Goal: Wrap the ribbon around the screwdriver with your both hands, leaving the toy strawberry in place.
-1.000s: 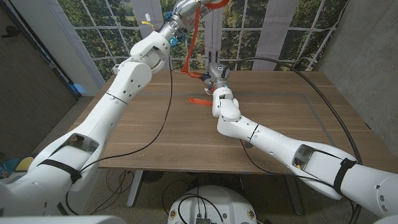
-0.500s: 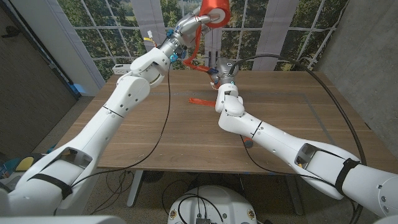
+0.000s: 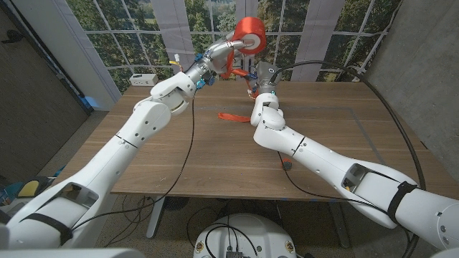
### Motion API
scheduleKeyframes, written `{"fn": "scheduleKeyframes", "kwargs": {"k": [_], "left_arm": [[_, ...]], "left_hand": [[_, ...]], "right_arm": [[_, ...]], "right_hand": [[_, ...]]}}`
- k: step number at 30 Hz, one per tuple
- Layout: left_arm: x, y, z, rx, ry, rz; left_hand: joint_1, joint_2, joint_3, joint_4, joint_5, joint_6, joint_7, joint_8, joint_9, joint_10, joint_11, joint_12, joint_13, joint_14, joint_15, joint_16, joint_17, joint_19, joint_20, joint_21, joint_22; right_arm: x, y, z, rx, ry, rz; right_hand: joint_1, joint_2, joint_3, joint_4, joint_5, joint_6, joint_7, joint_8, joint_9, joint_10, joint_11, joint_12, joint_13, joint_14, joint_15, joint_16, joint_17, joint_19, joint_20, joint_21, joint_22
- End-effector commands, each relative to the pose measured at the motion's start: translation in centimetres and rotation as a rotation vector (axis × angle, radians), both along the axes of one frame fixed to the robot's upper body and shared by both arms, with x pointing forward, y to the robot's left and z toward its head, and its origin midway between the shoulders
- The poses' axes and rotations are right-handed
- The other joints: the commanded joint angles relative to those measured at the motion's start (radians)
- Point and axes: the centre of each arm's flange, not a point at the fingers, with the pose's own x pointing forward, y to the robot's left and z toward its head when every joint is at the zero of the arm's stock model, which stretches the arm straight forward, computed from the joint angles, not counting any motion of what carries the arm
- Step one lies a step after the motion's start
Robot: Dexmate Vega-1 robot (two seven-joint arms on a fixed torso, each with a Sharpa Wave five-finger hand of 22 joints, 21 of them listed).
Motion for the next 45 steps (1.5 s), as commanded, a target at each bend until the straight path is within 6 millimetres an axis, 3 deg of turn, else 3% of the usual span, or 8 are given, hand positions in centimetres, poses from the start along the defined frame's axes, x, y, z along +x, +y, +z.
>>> {"fn": "scheduleKeyframes", "kwargs": {"k": [1, 9, 11, 19, 33, 45], "left_arm": [[2.1, 0.2, -4.3, 0.038, 0.115, 0.031], [3.0, 0.7, -6.4, 0.067, 0.128, 0.06], [3.4, 0.8, -7.4, 0.036, 0.168, 0.02], [4.4, 1.1, -9.5, 0.05, 0.197, -0.051], [3.9, 5.4, -11.9, -0.087, 0.217, 0.02], [3.5, 7.9, -13.1, -0.222, 0.23, 0.078]], "left_hand": [[-0.027, 0.042, 0.036, 0.034, 0.008, 0.123, 0.12, 0.077, 0.005, 0.21, 0.04, 0.145, 0.192, 0.008, -0.116, 0.002, 0.004, -0.001, 0.001, 0.006, 0.003], [-0.027, 0.043, 0.037, 0.035, 0.009, 0.122, 0.122, 0.076, 0.005, 0.21, 0.039, 0.145, 0.193, 0.008, -0.112, 0.002, 0.003, -0.002, 0.0, 0.008, 0.003], [-0.027, 0.043, 0.037, 0.035, 0.009, 0.122, 0.122, 0.077, 0.005, 0.21, 0.04, 0.145, 0.193, 0.008, -0.112, 0.002, 0.004, -0.002, -0.001, 0.008, 0.003], [-0.026, 0.043, 0.037, 0.035, 0.009, 0.121, 0.123, 0.076, 0.005, 0.209, 0.04, 0.144, 0.193, 0.011, -0.109, 0.002, 0.003, -0.005, -0.001, 0.01, 0.003], [-0.027, 0.043, 0.038, 0.035, 0.01, 0.123, 0.124, 0.076, 0.006, 0.208, 0.039, 0.144, 0.195, 0.015, -0.106, 0.002, 0.003, -0.008, -0.003, 0.013, 0.002], [-0.028, 0.043, 0.037, 0.036, 0.01, 0.125, 0.123, 0.077, 0.006, 0.209, 0.039, 0.144, 0.194, 0.016, -0.108, 0.003, 0.004, -0.009, -0.005, 0.017, 0.002]], "right_arm": [[-0.7, -0.5, 0.8, 0.108, 0.016, 0.111], [-0.5, -1.3, 1.1, 0.185, 0.049, 0.162], [-0.4, -2.1, 1.2, 0.256, 0.094, 0.245], [-0.3, -2.7, 1.4, 0.308, 0.1, 0.255], [-0.4, -4.4, 1.4, 0.41, 0.037, 0.199], [-0.8, -6.1, 0.9, 0.529, -0.046, 0.297]], "right_hand": [[0.009, 0.007, 0.069, 0.058, 0.008, 0.238, 0.043, 0.01, 0.01, 0.18, -0.016, 0.006, 0.006, 0.016, -0.048, 0.004, 0.0, 0.006, 0.001, 0.004, 0.005], [0.015, 0.007, 0.07, 0.057, 0.009, 0.241, 0.051, 0.009, 0.014, 0.183, -0.007, 0.005, 0.006, 0.016, -0.041, 0.011, 0.009, 0.006, 0.004, 0.006, 0.005], [0.015, 0.007, 0.07, 0.057, 0.009, 0.241, 0.052, 0.009, 0.015, 0.183, -0.007, 0.005, 0.007, 0.015, -0.04, 0.011, 0.009, 0.006, 0.005, 0.006, 0.005], [0.023, 0.008, 0.071, 0.055, 0.01, 0.243, 0.06, 0.009, 0.02, 0.186, 0.003, 0.006, 0.008, 0.015, -0.029, 0.02, 0.019, 0.008, 0.008, 0.008, 0.006], [0.03, 0.009, 0.07, 0.056, 0.013, 0.245, 0.069, 0.006, 0.027, 0.187, 0.008, 0.006, 0.01, 0.016, -0.025, 0.03, 0.031, 0.013, 0.012, 0.013, 0.007], [0.034, 0.009, 0.071, 0.057, 0.016, 0.244, 0.072, 0.004, 0.034, 0.189, 0.01, 0.007, 0.014, 0.015, -0.019, 0.036, 0.038, 0.015, 0.015, 0.017, 0.007]]}}
